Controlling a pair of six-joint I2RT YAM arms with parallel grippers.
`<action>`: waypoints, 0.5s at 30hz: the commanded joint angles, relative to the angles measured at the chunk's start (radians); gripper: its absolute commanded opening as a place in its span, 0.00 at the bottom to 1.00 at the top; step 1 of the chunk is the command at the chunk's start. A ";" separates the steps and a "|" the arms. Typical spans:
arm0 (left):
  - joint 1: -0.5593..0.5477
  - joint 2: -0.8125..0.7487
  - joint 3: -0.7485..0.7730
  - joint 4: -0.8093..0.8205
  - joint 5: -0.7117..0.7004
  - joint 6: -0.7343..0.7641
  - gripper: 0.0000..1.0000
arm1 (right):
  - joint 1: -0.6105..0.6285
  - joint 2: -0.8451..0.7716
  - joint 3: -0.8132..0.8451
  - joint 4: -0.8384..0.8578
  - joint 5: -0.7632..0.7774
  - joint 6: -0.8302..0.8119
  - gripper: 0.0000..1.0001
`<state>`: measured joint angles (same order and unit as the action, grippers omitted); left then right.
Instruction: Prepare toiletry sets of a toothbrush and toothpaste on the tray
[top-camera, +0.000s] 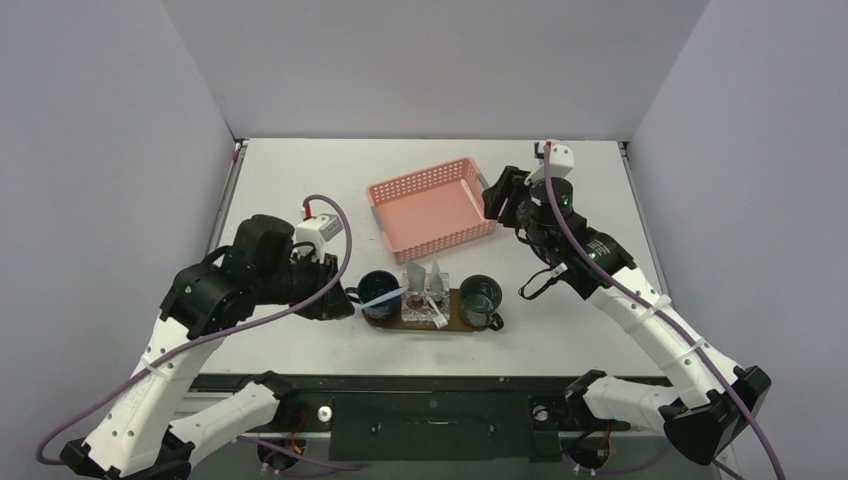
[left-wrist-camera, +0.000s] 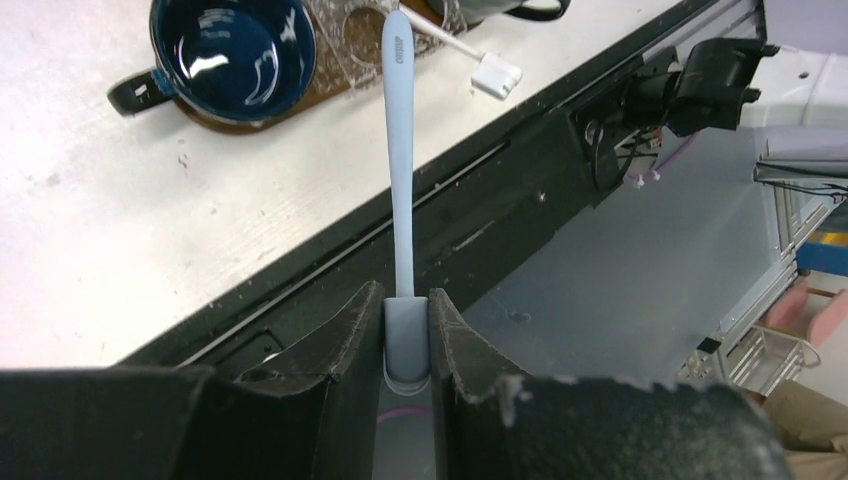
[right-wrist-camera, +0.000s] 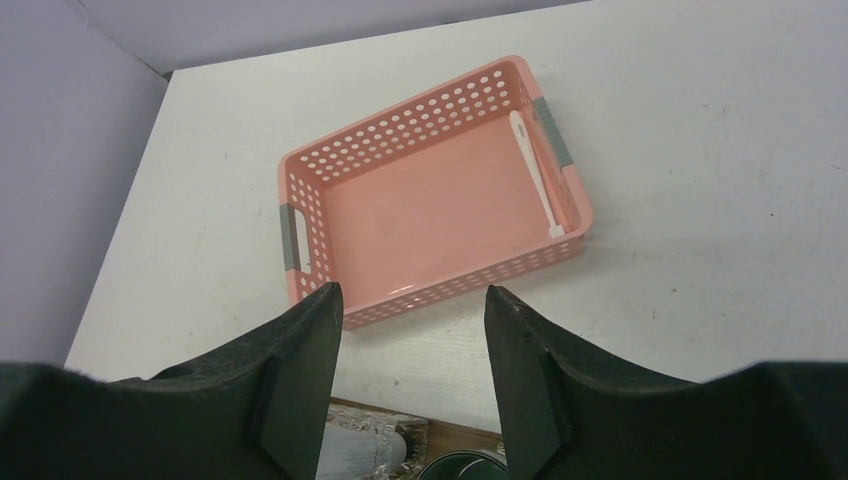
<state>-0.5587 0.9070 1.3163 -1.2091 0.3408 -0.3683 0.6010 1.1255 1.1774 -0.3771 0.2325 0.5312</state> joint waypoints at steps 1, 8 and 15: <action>-0.025 0.018 0.029 -0.070 -0.023 -0.037 0.00 | -0.008 0.011 -0.015 0.020 -0.018 -0.016 0.50; -0.053 0.070 0.030 -0.051 -0.044 -0.043 0.00 | -0.011 -0.001 -0.045 0.029 -0.023 -0.016 0.50; -0.080 0.127 0.026 -0.021 -0.046 -0.041 0.00 | -0.017 -0.019 -0.081 0.031 -0.029 -0.013 0.50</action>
<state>-0.6231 1.0183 1.3163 -1.2716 0.3065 -0.4072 0.5941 1.1332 1.1122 -0.3759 0.2119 0.5308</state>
